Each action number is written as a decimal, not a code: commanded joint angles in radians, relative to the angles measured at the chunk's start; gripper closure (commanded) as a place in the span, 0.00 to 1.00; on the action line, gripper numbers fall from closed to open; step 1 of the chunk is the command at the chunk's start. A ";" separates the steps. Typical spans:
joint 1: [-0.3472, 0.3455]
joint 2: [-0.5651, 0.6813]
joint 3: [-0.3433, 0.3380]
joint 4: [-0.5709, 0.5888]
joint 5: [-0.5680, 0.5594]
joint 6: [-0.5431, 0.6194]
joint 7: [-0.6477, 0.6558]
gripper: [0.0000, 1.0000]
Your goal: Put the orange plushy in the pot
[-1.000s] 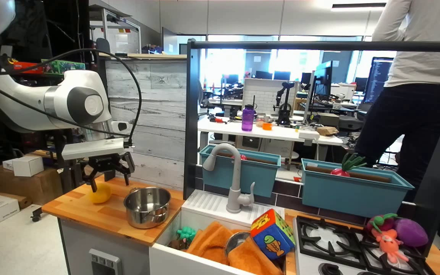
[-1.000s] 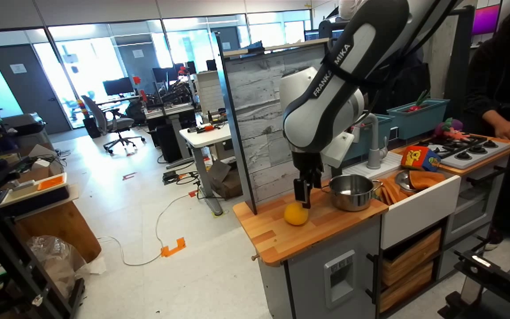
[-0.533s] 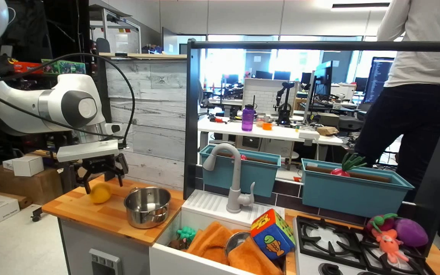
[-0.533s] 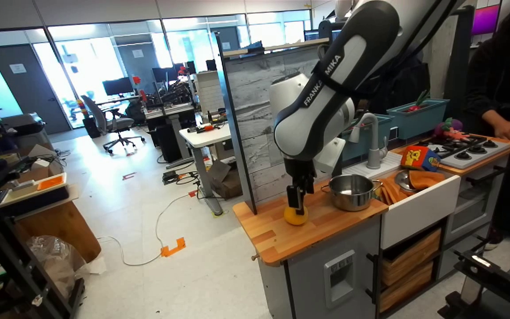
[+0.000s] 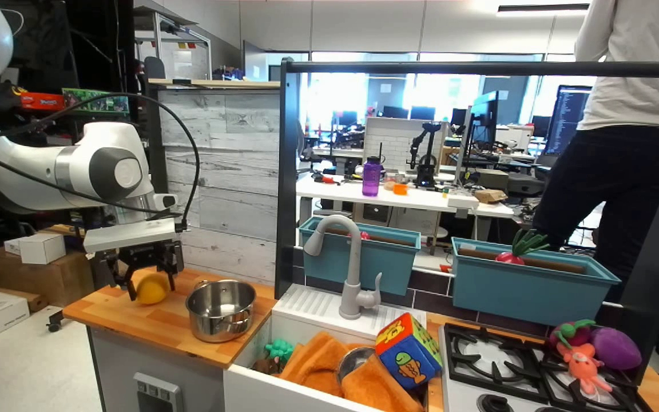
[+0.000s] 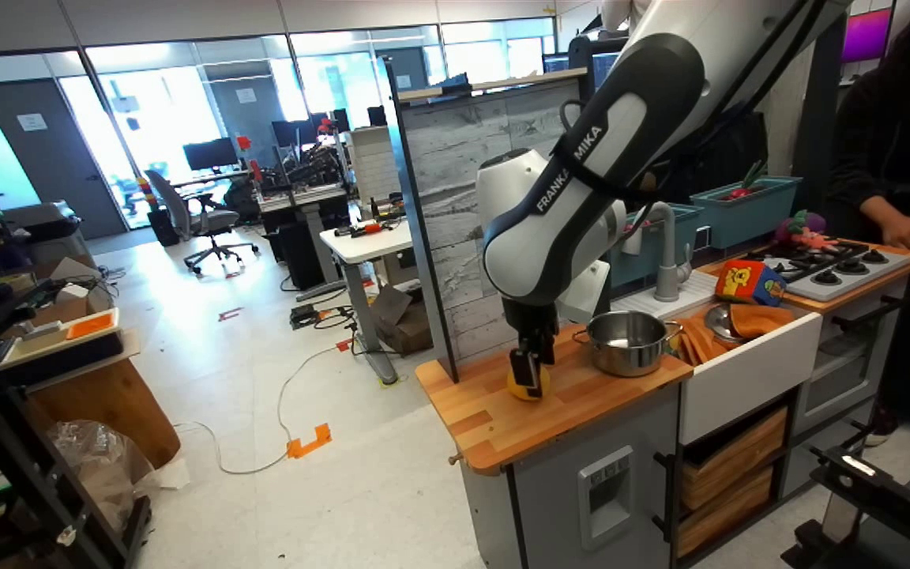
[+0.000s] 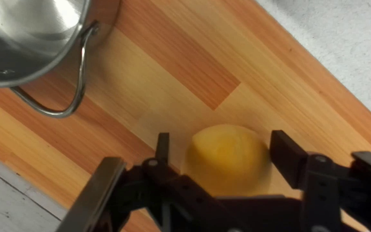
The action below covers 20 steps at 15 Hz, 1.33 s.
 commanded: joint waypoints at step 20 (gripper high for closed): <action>-0.089 -0.311 -0.010 -0.331 -0.021 0.084 -0.014 0.95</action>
